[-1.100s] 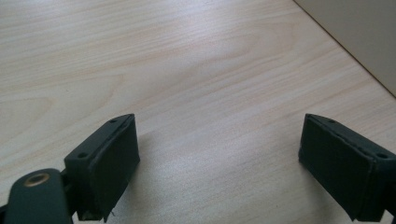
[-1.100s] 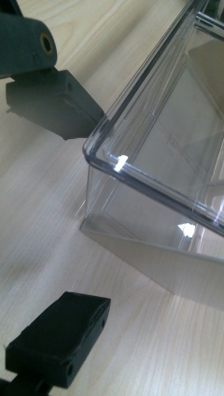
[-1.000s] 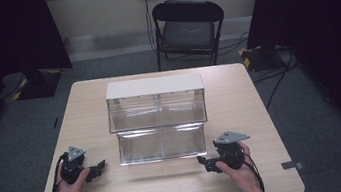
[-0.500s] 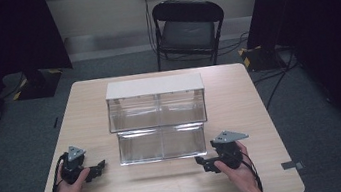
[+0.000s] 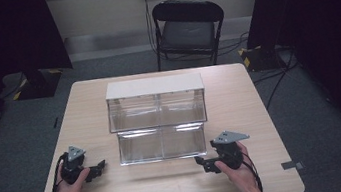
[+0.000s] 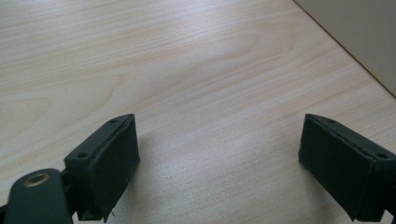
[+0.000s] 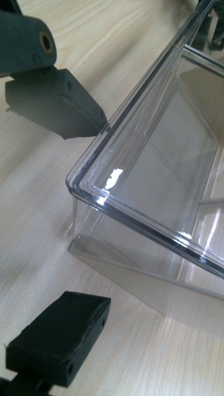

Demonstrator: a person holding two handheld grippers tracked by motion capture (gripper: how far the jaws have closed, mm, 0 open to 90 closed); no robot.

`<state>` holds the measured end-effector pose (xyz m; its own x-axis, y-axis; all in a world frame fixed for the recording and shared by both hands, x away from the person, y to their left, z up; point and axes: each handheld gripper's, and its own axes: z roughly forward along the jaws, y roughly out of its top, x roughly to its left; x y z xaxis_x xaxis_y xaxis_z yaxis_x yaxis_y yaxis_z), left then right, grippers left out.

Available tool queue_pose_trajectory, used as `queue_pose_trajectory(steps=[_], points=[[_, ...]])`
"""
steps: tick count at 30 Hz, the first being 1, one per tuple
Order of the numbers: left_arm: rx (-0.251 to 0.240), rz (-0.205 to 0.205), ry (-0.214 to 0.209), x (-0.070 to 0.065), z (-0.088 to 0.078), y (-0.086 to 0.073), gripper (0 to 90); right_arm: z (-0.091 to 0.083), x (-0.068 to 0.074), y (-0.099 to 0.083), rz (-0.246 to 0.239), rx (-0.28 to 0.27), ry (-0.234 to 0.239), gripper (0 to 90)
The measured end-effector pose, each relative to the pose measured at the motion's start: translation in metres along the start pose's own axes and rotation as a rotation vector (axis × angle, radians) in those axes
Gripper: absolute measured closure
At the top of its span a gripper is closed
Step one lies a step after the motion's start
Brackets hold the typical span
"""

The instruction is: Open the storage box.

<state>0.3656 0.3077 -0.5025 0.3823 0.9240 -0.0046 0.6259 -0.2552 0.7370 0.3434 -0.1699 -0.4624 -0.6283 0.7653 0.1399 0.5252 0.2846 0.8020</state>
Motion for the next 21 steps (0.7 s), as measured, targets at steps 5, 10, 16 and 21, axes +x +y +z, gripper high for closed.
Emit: queue_pose_trajectory(steps=[5, 10, 16, 21], points=[[0.0, 0.0, 0.0, 0.0, 0.0, 0.0, 11.6, -0.0014, 0.0007, 0.0001, -0.001, -0.004, 0.004, 14.1], [0.0, 0.0, 0.0, 0.0, 0.0, 0.0, 11.6, -0.0016, 0.0014, 0.0002, -0.007, -0.006, -0.001, 14.1], [0.0, 0.0, 0.0, 0.0, 0.0, 0.0, 11.6, -0.0016, 0.001, 0.0001, -0.002, -0.004, 0.003, 14.1], [0.0, 0.0, 0.0, 0.0, 0.0, 0.0, 11.6, -0.0019, 0.0012, 0.0, -0.005, -0.005, 0.001, 14.2]])
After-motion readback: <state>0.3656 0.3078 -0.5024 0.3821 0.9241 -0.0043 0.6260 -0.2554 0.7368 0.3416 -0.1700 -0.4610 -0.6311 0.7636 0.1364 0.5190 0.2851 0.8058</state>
